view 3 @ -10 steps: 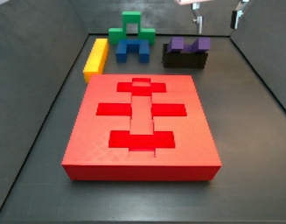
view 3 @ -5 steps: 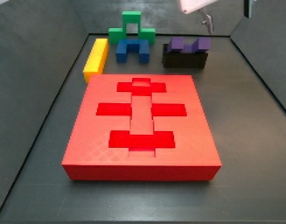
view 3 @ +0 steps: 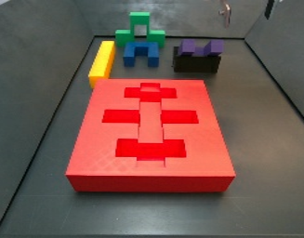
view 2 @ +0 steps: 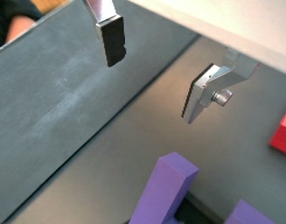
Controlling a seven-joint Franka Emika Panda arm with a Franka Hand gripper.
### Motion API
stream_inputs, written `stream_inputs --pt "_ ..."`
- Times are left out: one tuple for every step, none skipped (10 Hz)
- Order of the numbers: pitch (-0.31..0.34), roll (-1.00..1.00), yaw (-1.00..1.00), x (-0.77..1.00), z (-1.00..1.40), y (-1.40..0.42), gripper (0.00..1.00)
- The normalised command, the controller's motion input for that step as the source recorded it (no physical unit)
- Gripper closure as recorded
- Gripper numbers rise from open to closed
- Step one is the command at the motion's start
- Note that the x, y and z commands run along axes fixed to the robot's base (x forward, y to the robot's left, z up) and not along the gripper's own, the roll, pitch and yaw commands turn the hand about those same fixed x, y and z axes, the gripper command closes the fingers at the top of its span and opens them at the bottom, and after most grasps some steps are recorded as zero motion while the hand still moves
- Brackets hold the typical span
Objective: Pick up the purple object. Move up. Place the purple object on the fixture. Regrasp the purple object. Move to above the board. Insert the purple object.
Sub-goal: Regrasp the purple object.
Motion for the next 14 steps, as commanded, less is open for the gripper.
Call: stream_inputs --pt "0.654 1.00 0.00 0.43 0.10 -0.11 0.00" --pt "0.546 1.00 0.00 0.55 0.00 -0.12 0.00" --pt "0.420 1.00 0.00 0.66 0.00 -0.13 0.00" --pt "0.057 1.00 0.10 0.73 -0.17 -0.22 0.00" --pt "0.000 0.89 0.19 0.65 -0.05 -0.07 0.00" --pt "0.000 0.91 0.19 0.65 -0.10 -0.11 0.00" --pt "0.143 1.00 0.19 0.63 -0.17 -0.16 0.00" --pt "0.389 0.91 0.25 0.48 -0.15 -0.11 0.00" --pt "0.411 0.71 0.49 0.34 -0.24 0.00 0.00" --pt "0.309 0.56 0.61 0.43 -0.30 0.00 0.00" --pt "0.231 0.40 0.66 0.48 -0.27 0.00 0.00" --pt "0.126 0.21 0.63 0.52 -0.25 0.00 0.00" --pt "0.134 0.23 0.53 0.63 -0.24 0.00 0.00" --pt "0.140 0.29 0.46 0.69 -0.22 0.00 0.00"
